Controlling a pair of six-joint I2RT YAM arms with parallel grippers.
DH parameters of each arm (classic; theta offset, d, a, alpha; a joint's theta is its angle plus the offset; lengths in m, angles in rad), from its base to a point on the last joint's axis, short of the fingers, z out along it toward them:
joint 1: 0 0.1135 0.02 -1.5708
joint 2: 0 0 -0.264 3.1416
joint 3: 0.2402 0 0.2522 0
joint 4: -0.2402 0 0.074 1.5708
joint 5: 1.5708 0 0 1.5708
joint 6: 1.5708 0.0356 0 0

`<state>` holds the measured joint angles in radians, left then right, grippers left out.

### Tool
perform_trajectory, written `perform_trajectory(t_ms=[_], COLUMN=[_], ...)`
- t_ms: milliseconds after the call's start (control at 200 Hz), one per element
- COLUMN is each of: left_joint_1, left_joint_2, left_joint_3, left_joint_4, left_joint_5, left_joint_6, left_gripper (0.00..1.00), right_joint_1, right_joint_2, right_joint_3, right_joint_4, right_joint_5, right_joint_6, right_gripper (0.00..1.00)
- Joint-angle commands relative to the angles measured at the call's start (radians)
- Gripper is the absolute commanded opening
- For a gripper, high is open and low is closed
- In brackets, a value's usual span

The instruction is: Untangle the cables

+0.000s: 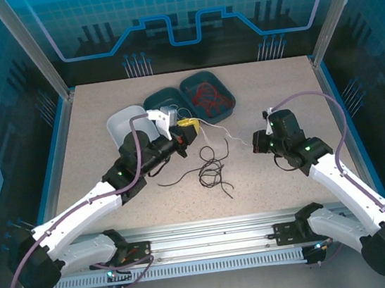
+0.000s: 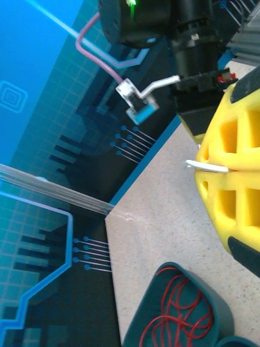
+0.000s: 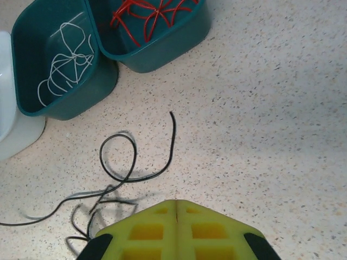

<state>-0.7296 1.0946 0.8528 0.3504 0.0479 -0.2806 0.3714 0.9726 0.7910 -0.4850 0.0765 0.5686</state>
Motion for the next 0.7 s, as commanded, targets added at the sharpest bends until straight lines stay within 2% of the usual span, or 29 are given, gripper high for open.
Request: perform_trajectory(t_ms=[0, 105, 170, 325, 490, 520, 545, 695], left_joint_1=[-0.003, -0.003, -0.003, -0.001, 0.015, 0.021, 0.028, 0.089], left_joint_2=[-0.014, 0.012, 0.025, 0.052, 0.073, 0.078, 0.081, 0.120], left_joint_3=[0.083, 0.120, 0.145, 0.214, 0.274, 0.282, 0.289, 0.340], left_joint_4=[-0.028, -0.050, -0.082, -0.161, -0.217, -0.222, -0.226, -0.269], left_joint_5=[-0.003, -0.011, -0.037, -0.097, -0.133, -0.137, -0.138, -0.131], left_joint_6=[0.037, 0.038, 0.049, 0.097, 0.138, 0.144, 0.147, 0.131], left_gripper=[0.00, 0.00, 0.00, 0.00, 0.00, 0.00, 0.00, 0.00], right_joint_1=[-0.012, -0.013, -0.012, -0.012, -0.013, -0.014, -0.014, -0.014], right_joint_2=[0.014, 0.015, 0.010, -0.012, -0.035, -0.038, -0.039, -0.035], right_joint_3=[-0.020, -0.027, -0.028, -0.030, -0.035, -0.035, -0.038, -0.026], right_joint_4=[0.076, 0.118, 0.130, 0.113, 0.079, 0.077, 0.076, 0.053], right_joint_5=[-0.076, -0.115, -0.128, -0.109, -0.047, -0.041, -0.037, -0.021], right_joint_6=[0.010, 0.011, 0.011, 0.010, 0.015, 0.017, 0.019, 0.024], right_gripper=[0.01, 0.19, 0.38, 0.61, 0.80, 0.86, 0.99, 1.00])
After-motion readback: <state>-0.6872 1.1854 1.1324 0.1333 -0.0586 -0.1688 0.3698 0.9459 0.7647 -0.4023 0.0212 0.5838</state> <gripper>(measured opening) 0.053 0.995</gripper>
